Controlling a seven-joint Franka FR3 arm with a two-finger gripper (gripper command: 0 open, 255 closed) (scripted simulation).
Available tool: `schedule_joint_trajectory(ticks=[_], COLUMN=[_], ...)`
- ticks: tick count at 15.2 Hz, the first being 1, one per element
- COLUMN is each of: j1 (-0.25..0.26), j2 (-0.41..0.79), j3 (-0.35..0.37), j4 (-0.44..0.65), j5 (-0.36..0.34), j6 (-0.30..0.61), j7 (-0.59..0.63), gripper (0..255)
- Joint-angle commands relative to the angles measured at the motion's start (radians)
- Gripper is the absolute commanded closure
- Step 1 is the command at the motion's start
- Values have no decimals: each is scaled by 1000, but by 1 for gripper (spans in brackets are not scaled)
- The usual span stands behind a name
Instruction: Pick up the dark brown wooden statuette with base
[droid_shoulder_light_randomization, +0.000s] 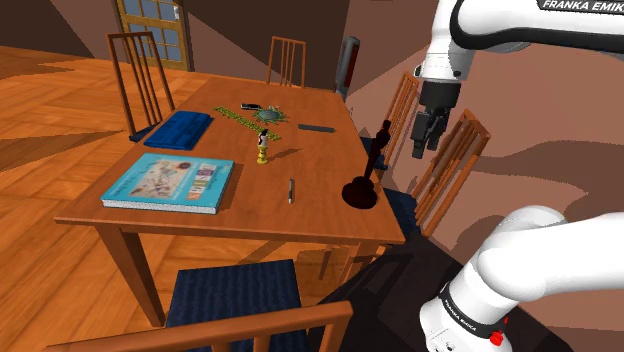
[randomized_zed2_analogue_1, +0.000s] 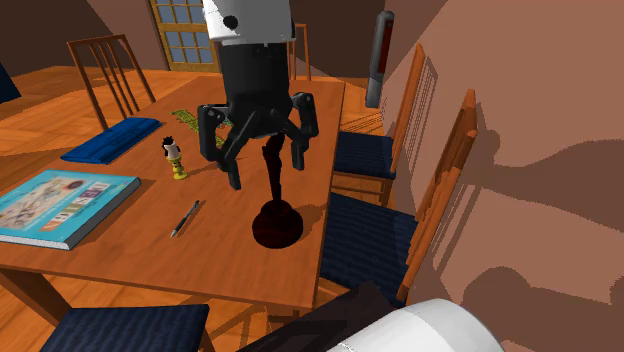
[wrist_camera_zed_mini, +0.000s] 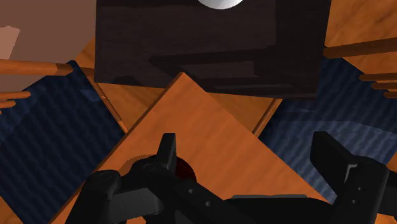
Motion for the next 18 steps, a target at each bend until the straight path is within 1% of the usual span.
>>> schedule_joint_trajectory(ticks=[1,4,8,12,15,16,18], j1=[0,0,3,2,-8,-12,-13], j2=[0,153,356,560,719,754,754], j3=[0,-47,-105,-156,-187,-192,-191], j4=[0,101,254,430,580,615,588], j5=[0,7,32,75,118,128,128], j6=[0,17,15,-15,-56,-68,-41], j7=[0,-43,-104,-171,-222,-233,-236], gripper=[0,0,0,0,0,0,0])
